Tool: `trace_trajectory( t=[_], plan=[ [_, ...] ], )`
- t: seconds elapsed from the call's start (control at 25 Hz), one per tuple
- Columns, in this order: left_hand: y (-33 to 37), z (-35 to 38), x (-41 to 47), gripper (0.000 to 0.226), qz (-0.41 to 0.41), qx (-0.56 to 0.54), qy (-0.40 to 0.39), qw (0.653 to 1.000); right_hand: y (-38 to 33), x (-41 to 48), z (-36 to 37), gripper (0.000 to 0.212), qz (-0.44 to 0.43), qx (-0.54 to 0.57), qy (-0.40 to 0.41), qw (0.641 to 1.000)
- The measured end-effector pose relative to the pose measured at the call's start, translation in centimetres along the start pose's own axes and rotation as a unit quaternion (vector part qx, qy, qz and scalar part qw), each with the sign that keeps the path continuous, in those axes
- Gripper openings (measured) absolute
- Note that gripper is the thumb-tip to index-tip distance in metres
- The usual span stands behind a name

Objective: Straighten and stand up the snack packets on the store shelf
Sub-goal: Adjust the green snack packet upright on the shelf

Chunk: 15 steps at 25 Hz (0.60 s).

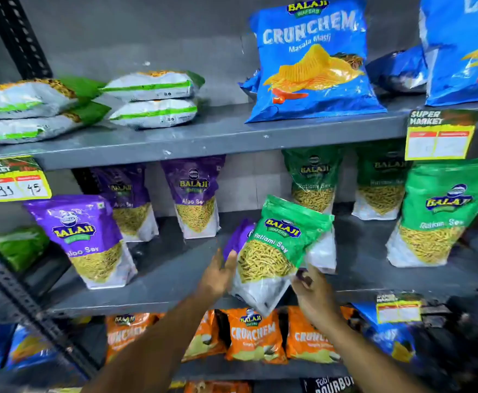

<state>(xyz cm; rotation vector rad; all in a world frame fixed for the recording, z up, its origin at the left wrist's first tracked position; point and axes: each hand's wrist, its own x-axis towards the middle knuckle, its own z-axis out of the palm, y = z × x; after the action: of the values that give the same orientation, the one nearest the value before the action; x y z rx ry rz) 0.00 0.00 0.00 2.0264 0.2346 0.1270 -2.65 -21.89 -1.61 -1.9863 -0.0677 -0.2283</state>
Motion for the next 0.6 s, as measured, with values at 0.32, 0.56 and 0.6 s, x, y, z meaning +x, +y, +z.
trace_trajectory(
  t=[0.32,0.56,0.6],
  plan=[
    [3.0,0.1,-1.7,0.031,-0.047,-0.032,-0.049,0.997,-0.6,-1.1,0.3,0.022,0.067,0.116,-0.044,0.990],
    [7.3,4.6,-7.6,0.024,-0.048,-0.267,-0.127,0.954,1.9,0.4,-7.9,0.020,-0.021,0.132,-0.031,0.991],
    [8.4,6.2,-7.6,0.028,-0.039,-0.280,-0.128,0.951,2.3,1.5,-9.7,0.024,-0.034,0.145,-0.023,0.989]
  ],
)
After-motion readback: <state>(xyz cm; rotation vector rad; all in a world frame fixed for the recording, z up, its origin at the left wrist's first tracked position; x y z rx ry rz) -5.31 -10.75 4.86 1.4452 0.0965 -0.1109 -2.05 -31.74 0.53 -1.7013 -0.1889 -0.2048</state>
